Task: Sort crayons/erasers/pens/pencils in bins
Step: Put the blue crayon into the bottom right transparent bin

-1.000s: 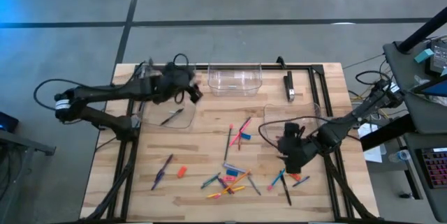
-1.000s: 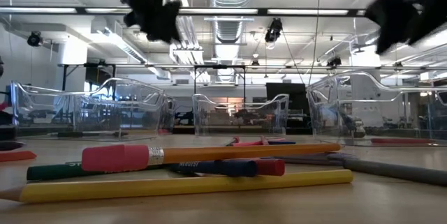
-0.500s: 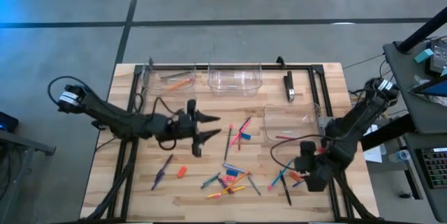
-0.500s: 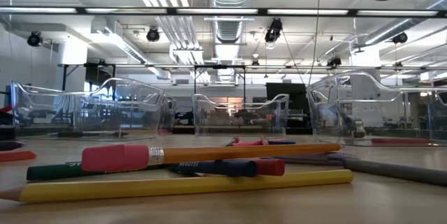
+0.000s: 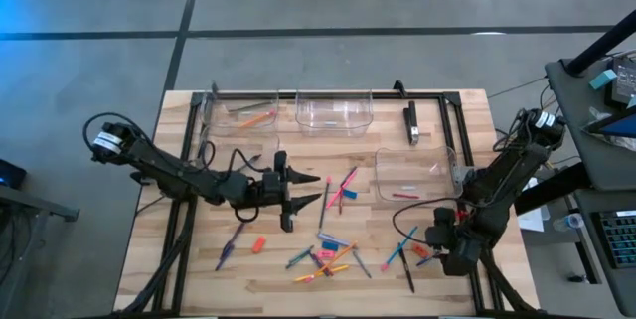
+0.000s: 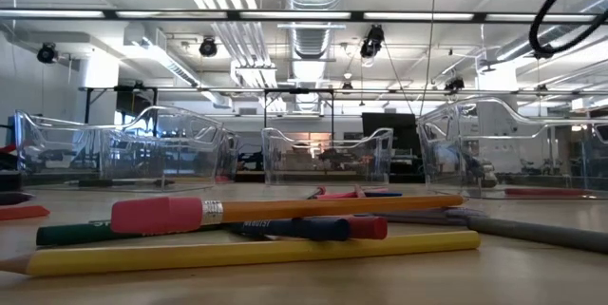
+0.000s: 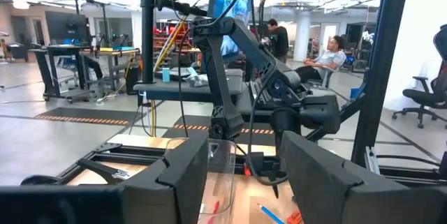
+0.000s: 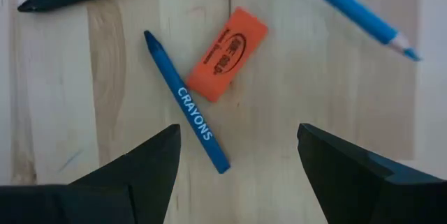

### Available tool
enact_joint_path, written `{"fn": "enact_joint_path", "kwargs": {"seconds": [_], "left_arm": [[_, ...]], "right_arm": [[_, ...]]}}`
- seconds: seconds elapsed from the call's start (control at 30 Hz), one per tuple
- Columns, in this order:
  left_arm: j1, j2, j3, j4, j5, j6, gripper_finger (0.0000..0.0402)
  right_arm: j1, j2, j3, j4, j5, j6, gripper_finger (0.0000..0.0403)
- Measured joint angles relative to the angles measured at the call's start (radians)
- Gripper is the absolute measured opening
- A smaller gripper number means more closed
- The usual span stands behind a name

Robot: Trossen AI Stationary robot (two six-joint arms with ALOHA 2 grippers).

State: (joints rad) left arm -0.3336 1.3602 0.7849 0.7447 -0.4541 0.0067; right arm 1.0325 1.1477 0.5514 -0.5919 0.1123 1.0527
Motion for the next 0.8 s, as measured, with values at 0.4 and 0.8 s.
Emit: {"fn": "enact_joint_path", "kwargs": {"seconds": [0.4,0.8], "left_arm": [[0.0,-0.001,-0.002,-0.002,0.0,0.0,0.0168],[0.0,-0.001,-0.002,-0.004,0.0,0.0,0.0168]], "right_arm": [[0.064,0.023,-0.077,0.186,0.0,0.058,0.024],[0.081,0.287,0.005,0.094,0.004,0.111,0.0153]]}}
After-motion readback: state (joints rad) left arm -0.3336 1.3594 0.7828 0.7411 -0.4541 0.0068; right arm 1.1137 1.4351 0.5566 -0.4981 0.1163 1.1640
